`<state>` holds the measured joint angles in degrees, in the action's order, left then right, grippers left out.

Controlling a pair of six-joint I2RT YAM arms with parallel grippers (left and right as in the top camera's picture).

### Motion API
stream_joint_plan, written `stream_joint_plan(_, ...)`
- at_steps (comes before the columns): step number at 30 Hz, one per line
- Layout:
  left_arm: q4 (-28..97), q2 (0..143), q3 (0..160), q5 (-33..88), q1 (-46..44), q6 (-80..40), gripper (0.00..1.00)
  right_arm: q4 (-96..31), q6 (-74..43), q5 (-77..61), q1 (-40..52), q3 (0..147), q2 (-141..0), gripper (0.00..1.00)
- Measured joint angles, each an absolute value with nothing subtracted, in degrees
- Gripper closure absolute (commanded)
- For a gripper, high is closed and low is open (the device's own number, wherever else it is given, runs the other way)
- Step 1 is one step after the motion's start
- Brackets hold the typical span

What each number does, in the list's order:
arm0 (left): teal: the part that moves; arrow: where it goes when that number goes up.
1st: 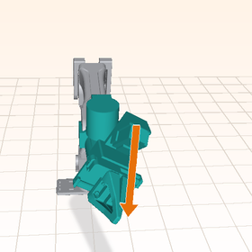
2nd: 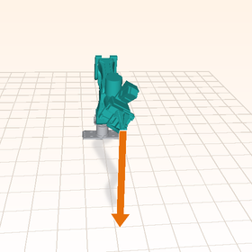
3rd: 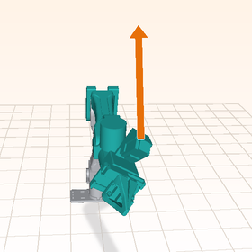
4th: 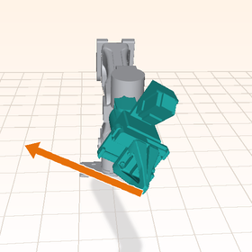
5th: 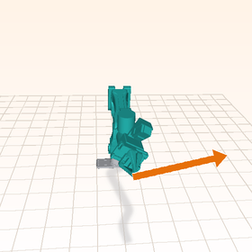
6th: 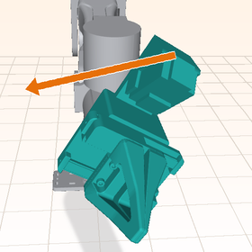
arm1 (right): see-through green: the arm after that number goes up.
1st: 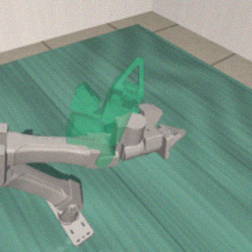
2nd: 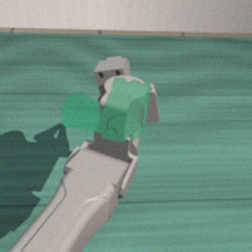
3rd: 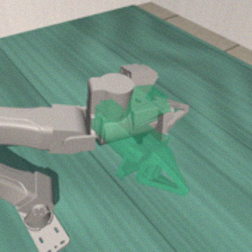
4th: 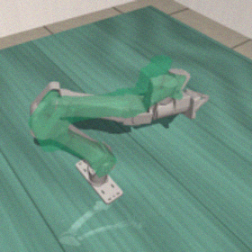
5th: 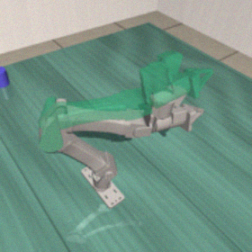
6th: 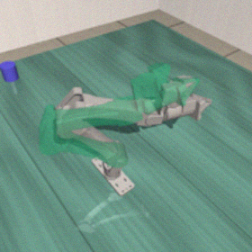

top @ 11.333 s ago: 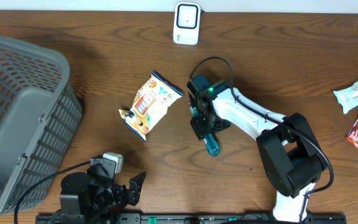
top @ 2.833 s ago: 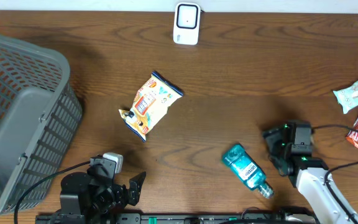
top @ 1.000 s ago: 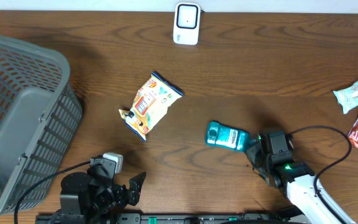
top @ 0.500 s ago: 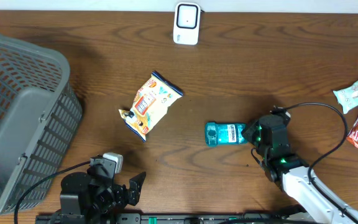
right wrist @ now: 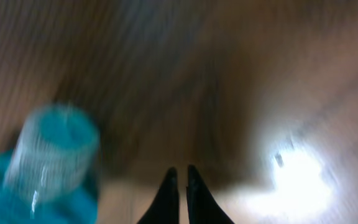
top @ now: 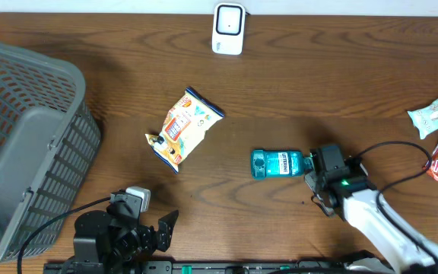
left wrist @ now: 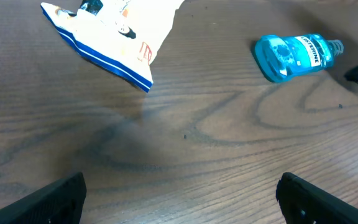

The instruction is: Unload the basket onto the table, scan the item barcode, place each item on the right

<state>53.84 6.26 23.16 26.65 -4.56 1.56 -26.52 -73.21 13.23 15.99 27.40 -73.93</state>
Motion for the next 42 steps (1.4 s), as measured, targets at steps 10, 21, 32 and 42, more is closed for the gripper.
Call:
stream_joint_plan(10, 53.8, 6.3, 23.2, 26.6, -4.6, 1.6, 0.02, 1.3, -68.3, 17.2, 16.0, 27.8, -86.0, 0.86)
stream_joint_plan(21, 53.8, 6.3, 23.2, 26.6, -4.6, 1.6, 0.02, 22.4, -41.8, 1.6, 16.0, 28.5, -87.2, 0.79)
stream_joint_plan(32, 53.8, 6.3, 23.2, 26.6, -4.6, 1.6, 0.02, -6.0, -36.0, -10.6, 21.3, 42.7, -82.9, 0.68)
stream_joint_plan(42, 53.8, 6.3, 23.2, 26.6, -4.6, 1.6, 0.02, -6.0, -37.0, -6.3, 32.5, 44.0, -92.3, 0.99)
